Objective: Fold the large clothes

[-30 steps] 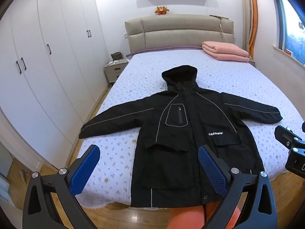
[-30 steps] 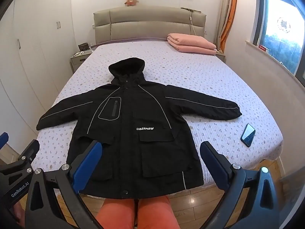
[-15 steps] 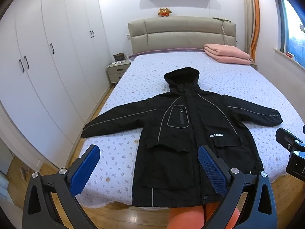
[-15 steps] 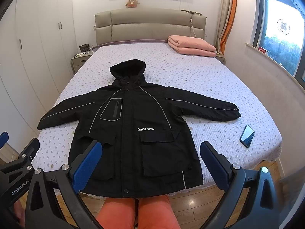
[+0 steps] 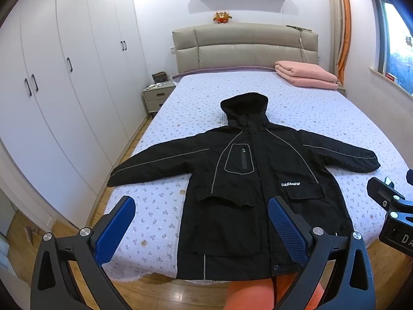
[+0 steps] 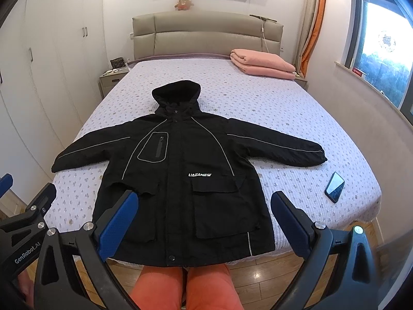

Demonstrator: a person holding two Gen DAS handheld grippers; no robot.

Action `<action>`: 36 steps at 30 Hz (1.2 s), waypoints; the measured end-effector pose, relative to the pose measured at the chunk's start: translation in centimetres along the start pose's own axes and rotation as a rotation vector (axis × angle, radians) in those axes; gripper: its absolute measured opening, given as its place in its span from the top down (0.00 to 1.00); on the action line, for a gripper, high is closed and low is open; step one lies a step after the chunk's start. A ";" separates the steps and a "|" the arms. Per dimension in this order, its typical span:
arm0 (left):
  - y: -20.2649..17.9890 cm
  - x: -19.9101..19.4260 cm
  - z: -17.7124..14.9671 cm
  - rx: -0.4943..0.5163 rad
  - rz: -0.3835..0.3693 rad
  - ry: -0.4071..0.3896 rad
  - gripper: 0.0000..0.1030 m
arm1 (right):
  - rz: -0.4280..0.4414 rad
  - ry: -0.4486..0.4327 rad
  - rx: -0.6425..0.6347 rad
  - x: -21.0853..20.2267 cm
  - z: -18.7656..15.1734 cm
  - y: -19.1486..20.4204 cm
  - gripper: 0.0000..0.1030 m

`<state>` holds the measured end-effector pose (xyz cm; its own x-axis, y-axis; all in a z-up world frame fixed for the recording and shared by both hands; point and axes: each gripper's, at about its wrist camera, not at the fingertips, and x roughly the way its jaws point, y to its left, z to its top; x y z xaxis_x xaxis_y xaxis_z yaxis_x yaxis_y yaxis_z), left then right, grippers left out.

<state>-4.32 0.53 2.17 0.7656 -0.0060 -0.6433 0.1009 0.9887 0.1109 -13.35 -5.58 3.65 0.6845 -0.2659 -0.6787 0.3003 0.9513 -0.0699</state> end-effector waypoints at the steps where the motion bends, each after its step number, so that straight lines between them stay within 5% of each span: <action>1: 0.0 0.0 0.0 0.000 0.001 -0.001 0.00 | 0.000 0.000 -0.002 0.0 0.0 0.1 0.00; 36: 0.3 -2.1 0.1 0.001 -0.051 -0.034 0.00 | -0.010 -0.039 -0.013 -2.5 -0.6 0.9 0.00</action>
<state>-5.81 0.87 3.59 0.7804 -0.0619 -0.6222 0.1413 0.9868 0.0791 -15.24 -3.98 4.83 0.7071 -0.2812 -0.6488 0.2990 0.9504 -0.0860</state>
